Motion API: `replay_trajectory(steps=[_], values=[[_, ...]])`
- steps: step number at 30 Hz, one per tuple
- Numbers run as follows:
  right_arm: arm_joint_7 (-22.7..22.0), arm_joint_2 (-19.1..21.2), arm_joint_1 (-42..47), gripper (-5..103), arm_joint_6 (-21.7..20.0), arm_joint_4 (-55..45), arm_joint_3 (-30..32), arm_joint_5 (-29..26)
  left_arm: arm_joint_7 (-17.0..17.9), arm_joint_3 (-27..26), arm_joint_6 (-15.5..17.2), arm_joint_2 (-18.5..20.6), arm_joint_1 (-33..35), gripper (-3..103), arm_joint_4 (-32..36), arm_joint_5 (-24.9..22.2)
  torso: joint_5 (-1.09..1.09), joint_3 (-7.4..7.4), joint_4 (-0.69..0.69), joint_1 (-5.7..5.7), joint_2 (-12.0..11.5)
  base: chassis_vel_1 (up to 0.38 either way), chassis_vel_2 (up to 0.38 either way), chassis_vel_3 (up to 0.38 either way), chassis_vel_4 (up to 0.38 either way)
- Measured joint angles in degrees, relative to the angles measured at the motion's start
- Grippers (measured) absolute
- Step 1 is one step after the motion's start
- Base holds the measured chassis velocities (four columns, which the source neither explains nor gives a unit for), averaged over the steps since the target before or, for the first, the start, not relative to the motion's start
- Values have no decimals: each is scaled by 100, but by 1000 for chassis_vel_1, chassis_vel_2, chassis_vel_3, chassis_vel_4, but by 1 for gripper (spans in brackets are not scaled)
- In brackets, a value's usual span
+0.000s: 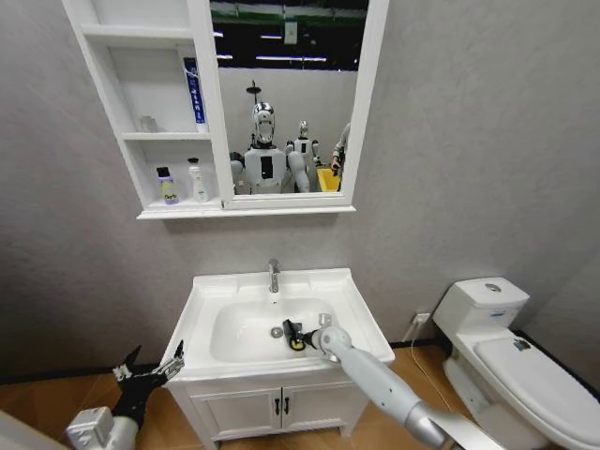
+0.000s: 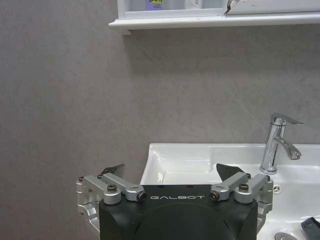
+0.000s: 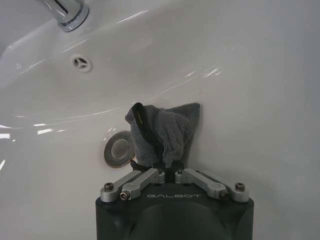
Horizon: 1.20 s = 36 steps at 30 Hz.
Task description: Move facial cleanser and shampoo from washbasin to cabinet, then wipe washbasin with towel.
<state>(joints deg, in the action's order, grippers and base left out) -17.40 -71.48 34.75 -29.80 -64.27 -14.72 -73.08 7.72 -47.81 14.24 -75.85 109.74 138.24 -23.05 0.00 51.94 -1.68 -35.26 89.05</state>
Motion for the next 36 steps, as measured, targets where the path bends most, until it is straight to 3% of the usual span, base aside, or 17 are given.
replay_trajectory(steps=[4, 5, 8, 12, 16, 19, 22, 23, 25, 29, 32, 33, 36], values=[[248, -606, -316, 3, 121, 761, -254, 164, 0, 0, 0, 0, 0, 100, 0, 0, 0, 0, 4, 0, 0, 0, 0, 0, 0], [248, -606, -316, 3, 121, 761, -254, 164, 0, 0, 0, 0, 0, 100, 0, 0, 0, 0, 4, 0, 0, 0, 0, 0, 0], [431, -1286, -561, 3, 245, 1335, -485, 108, 0, 0, -1, 0, 0, 100, 0, 0, -1, 0, 5, 0, 0, 0, 0, 0, 0], [597, -1749, -694, 3, 260, 1571, -600, 43, 0, 0, 0, 0, 0, 100, 0, 0, -2, 0, 6, -1, 0, 0, 0, 0, 0], [601, -1957, -720, 3, 328, 1661, -559, 106, 0, 0, 0, 0, 0, 100, 0, 0, -1, 0, 7, 0, 0, 0, 0, 0, 0], [515, -1794, -624, 3, 327, 1484, -472, 137, 0, 0, 0, 0, 0, 100, 0, 0, 0, 0, 7, 0, 0, 0, 0, 0, 0], [253, -1236, -422, 3, 207, 1082, -249, 66, 0, 0, 0, 0, 0, 100, 0, 0, 0, 0, 1, 0, 0, 0, 0, 0, 0], [253, -1236, -422, 3, 207, 1082, -249, 66, 0, 0, 0, 0, 0, 100, 0, 0, 0, 0, 1, 0, 0, 0, 0, 0, 0], [-12, -716, -221, 3, 186, 648, -30, 24, 0, 0, 0, 0, 0, 100, 0, 0, 1, 0, 1, -1, 0, 0, 0, 0, 0], [-62, -269, -45, 3, 171, 179, 175, 57, -1, 0, -1, 0, 0, 100, 0, 0, 2, 0, 0, 0, 0, 0, 0, 0, 0], [168, 171, 240, 3, 363, -759, 742, 992, -1, 0, 0, 0, 0, 100, 0, 0, 3, 0, 4, 0, 0, 0, 0, 0, 0], [168, 171, 240, 3, 363, -759, 742, 992, -1, 0, 0, 0, 0, 100, 0, 0, 3, 0, 4, 0, 0, 0, 0, 0, 0], [150, 802, 495, 3, 374, -1793, 1092, 1355, 0, 0, -1, 0, 0, 100, 0, 0, 1, -1, 6, 1, 1, 0, 0, 0, 0]])
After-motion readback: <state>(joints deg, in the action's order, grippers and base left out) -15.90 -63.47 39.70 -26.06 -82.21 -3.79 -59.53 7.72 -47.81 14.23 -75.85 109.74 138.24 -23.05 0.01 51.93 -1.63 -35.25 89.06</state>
